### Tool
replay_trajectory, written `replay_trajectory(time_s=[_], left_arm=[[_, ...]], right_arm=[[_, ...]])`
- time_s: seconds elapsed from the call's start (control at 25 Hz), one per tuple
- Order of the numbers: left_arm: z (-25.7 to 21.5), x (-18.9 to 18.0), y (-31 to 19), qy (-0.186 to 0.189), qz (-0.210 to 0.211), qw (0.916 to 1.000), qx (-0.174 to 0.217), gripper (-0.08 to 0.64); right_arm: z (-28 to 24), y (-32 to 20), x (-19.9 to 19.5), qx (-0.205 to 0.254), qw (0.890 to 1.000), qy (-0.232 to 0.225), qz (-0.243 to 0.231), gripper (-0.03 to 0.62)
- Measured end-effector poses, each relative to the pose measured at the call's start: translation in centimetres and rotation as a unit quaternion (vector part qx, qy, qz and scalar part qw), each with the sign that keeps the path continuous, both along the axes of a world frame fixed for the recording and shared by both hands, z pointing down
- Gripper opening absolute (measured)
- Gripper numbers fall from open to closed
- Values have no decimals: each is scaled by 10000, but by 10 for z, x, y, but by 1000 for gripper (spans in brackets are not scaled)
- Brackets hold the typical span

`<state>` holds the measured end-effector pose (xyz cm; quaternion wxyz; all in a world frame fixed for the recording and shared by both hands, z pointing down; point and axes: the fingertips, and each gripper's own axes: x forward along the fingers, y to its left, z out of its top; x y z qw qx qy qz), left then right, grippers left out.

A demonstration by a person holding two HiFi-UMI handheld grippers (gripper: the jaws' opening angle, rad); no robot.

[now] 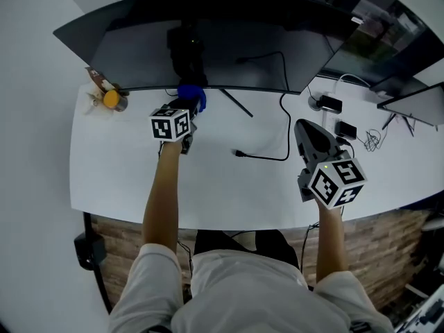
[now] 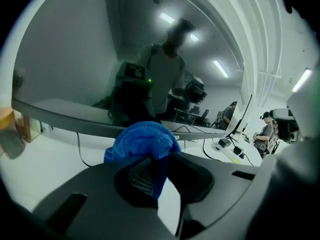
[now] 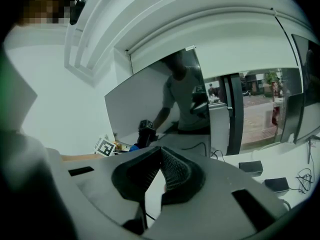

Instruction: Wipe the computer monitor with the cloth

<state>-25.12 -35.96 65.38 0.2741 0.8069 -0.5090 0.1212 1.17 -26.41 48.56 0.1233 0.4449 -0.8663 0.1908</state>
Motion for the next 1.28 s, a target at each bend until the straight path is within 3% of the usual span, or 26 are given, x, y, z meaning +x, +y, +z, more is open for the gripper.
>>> replay_trajectory(time_s=[0.72,1.04,1.28], left_arm=[[10,227,-23,-282,1252,9917,64,61],[6,308,-28,-324,1524,9877,115,61],[6,348,-29,-422,1573,9865,172,61]], right_arm=[[18,-17,146,-62,9997,-12,222,15],[18,-14,200,-77,9995,-84,299,15],[14,-13,231,-40,9991,-198,378,15]])
